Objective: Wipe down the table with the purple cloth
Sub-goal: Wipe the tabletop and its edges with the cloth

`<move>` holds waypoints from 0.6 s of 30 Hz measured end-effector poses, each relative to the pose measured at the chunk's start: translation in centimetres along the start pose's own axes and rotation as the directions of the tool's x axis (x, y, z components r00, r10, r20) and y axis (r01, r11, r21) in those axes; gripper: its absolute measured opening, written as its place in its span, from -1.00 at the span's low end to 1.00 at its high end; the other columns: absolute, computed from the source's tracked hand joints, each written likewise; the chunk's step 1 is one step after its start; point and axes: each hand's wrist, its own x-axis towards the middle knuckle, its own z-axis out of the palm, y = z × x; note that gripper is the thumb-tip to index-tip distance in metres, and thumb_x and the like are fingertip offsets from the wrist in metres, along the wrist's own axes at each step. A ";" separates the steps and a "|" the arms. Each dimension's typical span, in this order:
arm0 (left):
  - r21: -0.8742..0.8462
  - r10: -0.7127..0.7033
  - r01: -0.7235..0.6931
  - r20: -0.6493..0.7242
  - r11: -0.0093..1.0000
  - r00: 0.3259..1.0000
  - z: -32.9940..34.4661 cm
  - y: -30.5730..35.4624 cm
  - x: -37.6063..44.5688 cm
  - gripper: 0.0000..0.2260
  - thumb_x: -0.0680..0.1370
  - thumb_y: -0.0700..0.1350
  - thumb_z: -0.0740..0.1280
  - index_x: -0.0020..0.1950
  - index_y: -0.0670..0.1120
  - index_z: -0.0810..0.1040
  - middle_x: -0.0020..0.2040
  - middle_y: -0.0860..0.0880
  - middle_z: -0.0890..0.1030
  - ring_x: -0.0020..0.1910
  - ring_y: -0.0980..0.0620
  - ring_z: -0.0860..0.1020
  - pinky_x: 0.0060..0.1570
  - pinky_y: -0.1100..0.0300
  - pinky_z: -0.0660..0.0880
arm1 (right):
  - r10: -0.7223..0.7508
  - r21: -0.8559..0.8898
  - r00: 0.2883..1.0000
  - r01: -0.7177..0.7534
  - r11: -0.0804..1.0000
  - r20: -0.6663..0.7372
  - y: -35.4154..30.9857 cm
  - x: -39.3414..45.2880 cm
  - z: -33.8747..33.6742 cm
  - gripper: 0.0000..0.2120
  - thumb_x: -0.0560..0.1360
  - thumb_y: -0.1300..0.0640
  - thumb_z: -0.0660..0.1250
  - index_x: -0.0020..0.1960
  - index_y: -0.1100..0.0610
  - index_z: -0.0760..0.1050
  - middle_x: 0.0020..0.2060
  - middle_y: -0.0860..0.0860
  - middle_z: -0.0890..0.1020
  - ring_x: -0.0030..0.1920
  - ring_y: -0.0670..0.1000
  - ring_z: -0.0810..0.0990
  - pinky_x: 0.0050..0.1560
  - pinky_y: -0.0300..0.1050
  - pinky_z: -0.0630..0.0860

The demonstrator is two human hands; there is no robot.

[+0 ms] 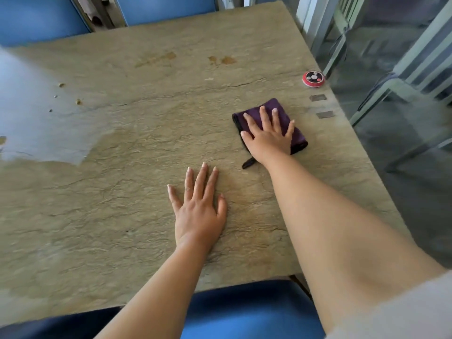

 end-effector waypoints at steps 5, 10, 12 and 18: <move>-0.005 0.000 0.000 0.001 1.000 1.000 0.0 -0.1 0.0 -0.46 0.58 0.12 -0.10 0.57 0.19 -0.10 0.58 0.20 -0.13 0.55 0.10 -0.24 0.46 -0.25 -0.26 | -0.228 -0.045 0.973 0.227 0.973 -0.028 -0.8 -6.9 1.7 -0.49 0.57 -0.28 -0.15 0.50 -0.29 -0.16 0.55 -0.10 -0.21 0.52 0.05 -0.30 0.42 0.30 -0.33; -0.149 -0.034 0.035 0.006 0.988 0.999 -0.4 -0.1 0.1 -0.49 0.58 0.04 -0.13 0.56 0.18 0.01 0.58 0.22 -0.05 0.55 0.17 -0.20 0.47 -0.16 -0.32 | -0.448 0.114 0.892 0.452 0.885 -0.055 3.0 -13.2 2.2 -0.46 0.61 -0.12 0.06 0.53 -0.19 -0.04 0.55 -0.06 0.03 0.55 0.01 -0.05 0.50 0.18 -0.15; -0.256 -0.153 0.155 0.028 0.954 0.988 -0.8 0.9 0.2 -0.52 0.63 0.04 -0.05 0.57 0.14 0.05 0.59 0.15 -0.07 0.55 0.15 -0.20 0.47 -0.14 -0.33 | -0.378 0.235 0.908 0.414 0.880 -0.182 5.4 -13.9 1.5 -0.48 0.58 0.05 0.19 0.51 -0.07 0.18 0.48 0.02 0.27 0.47 0.08 0.23 0.48 0.14 0.07; -0.045 0.281 -0.278 0.062 0.959 0.958 0.5 8.9 0.4 -0.38 0.54 0.36 -0.17 0.57 0.17 -0.09 0.60 0.02 -0.18 0.55 -0.01 -0.28 0.48 -0.15 -0.31 | 0.106 0.120 0.911 -0.062 0.991 -0.400 13.7 -16.2 0.6 -0.65 0.55 0.11 0.22 0.33 -0.02 0.47 0.30 0.14 0.45 0.31 0.19 0.37 0.30 0.18 0.30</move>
